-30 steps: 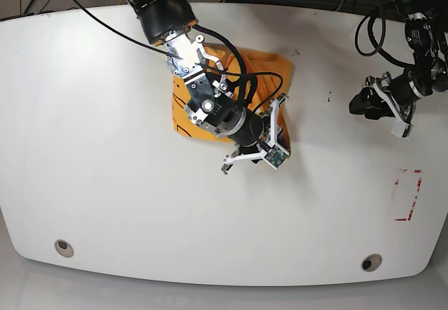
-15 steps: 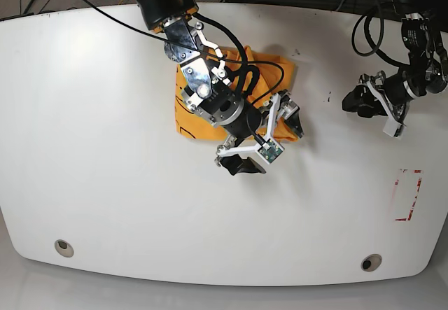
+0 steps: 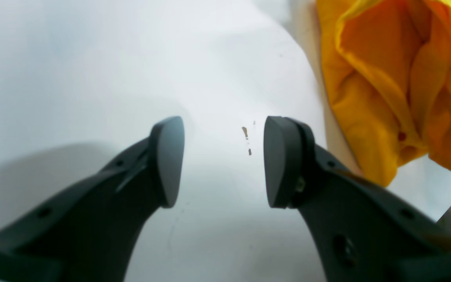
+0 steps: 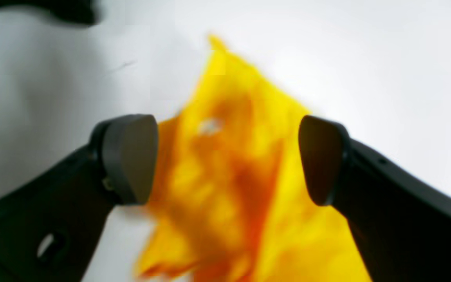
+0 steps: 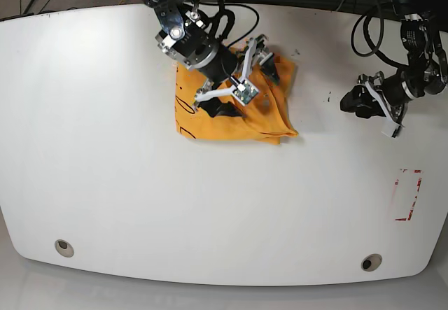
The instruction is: Layout the t-shirt on the table in an organized manner, then fold the t-shirt properly
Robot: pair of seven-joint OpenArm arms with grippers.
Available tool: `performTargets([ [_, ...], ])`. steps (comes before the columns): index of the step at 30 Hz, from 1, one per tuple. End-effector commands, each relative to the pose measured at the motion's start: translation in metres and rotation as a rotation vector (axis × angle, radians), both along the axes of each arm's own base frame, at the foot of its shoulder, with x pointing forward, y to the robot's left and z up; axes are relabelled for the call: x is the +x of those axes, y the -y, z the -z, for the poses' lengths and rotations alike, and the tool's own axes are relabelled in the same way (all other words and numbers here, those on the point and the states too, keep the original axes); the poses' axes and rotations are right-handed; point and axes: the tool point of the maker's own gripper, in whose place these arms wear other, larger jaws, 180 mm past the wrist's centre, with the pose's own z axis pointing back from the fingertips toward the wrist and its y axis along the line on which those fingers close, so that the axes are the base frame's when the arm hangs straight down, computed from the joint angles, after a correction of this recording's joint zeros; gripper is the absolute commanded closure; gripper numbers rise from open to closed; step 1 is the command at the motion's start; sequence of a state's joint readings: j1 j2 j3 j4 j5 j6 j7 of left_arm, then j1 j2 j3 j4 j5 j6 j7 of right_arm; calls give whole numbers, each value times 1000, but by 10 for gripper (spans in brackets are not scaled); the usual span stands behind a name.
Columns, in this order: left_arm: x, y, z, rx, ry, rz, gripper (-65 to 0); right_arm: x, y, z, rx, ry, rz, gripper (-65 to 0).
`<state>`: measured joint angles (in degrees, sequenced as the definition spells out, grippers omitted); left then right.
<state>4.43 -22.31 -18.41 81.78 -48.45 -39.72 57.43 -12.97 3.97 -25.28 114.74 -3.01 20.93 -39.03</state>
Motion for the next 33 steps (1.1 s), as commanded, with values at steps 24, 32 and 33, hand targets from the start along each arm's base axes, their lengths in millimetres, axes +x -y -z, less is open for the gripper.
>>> performTargets([
  [24,9,-4,-13,-2,47,-2,-307,-23,18,39,-38,-59,-8,-400],
  [32,8,-4,-12,-4,43,-2,-307,-22,16,44,-12,-48,-9,-271],
  [33,8,-4,-12,-4,43,-2,-307,-22,16,44,-12,-49,-9,-260],
])
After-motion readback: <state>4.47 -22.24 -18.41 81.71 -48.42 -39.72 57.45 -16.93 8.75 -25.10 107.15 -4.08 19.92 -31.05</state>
